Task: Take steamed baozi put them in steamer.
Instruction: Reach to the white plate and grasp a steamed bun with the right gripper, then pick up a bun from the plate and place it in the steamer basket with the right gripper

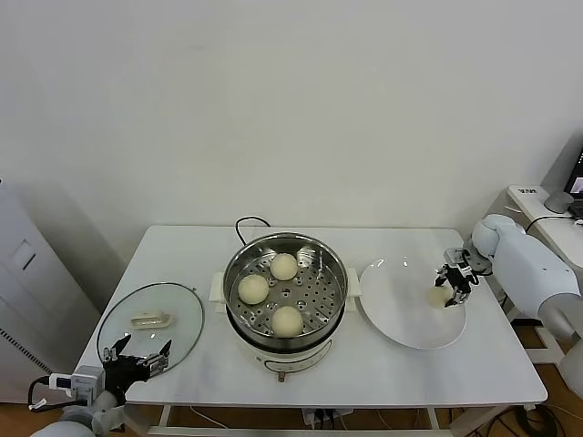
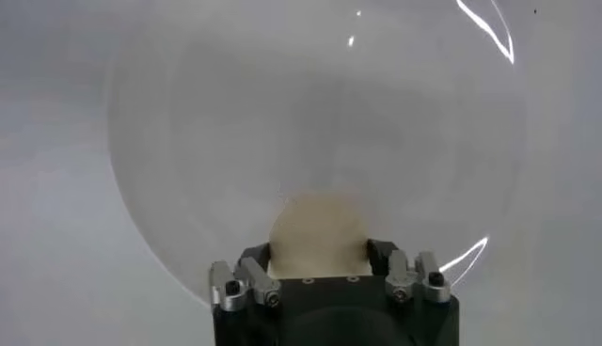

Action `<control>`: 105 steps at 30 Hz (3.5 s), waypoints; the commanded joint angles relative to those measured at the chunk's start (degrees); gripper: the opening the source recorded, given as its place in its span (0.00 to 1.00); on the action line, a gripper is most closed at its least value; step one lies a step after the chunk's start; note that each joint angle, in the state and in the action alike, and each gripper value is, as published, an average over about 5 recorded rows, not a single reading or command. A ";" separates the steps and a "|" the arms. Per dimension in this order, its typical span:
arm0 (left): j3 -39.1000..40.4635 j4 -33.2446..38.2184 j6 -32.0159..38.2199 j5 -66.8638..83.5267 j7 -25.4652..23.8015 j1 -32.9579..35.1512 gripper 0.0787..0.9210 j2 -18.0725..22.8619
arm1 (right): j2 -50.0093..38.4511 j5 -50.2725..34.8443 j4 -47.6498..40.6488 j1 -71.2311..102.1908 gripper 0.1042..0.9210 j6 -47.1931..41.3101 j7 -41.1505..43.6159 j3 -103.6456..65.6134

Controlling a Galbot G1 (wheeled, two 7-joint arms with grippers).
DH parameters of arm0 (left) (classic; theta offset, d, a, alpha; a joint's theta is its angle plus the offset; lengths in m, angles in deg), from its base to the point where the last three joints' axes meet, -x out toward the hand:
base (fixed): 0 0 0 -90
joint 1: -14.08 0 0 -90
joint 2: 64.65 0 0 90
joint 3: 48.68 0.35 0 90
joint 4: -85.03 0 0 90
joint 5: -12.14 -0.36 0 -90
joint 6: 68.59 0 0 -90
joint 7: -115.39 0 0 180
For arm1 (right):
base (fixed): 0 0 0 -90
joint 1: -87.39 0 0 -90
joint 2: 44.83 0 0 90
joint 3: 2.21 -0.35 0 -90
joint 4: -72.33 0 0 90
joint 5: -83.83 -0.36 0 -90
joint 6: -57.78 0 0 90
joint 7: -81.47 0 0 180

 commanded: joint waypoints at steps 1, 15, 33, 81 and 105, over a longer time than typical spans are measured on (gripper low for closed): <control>-0.04 0.19 -0.17 -0.18 0.17 0.16 0.88 0.31 | -2.08 -5.31 4.49 -1.87 0.48 -2.82 0.36 5.17; -0.27 1.87 -0.52 -0.73 0.69 1.16 0.88 0.80 | -16.01 -47.61 40.99 -40.87 0.46 -24.56 -1.91 53.24; 0.18 2.72 -0.66 -0.91 0.97 1.26 0.88 0.89 | -5.65 -74.76 61.39 -60.88 0.46 -44.54 -16.92 66.49; -0.24 2.82 -0.72 -0.38 1.00 0.88 0.88 1.18 | 10.03 -71.90 54.63 -38.22 0.47 -50.64 -28.60 59.33; -0.51 2.69 -0.79 -0.42 1.08 0.73 0.88 2.06 | -10.65 -81.99 55.78 -35.47 0.88 -43.36 -31.28 38.25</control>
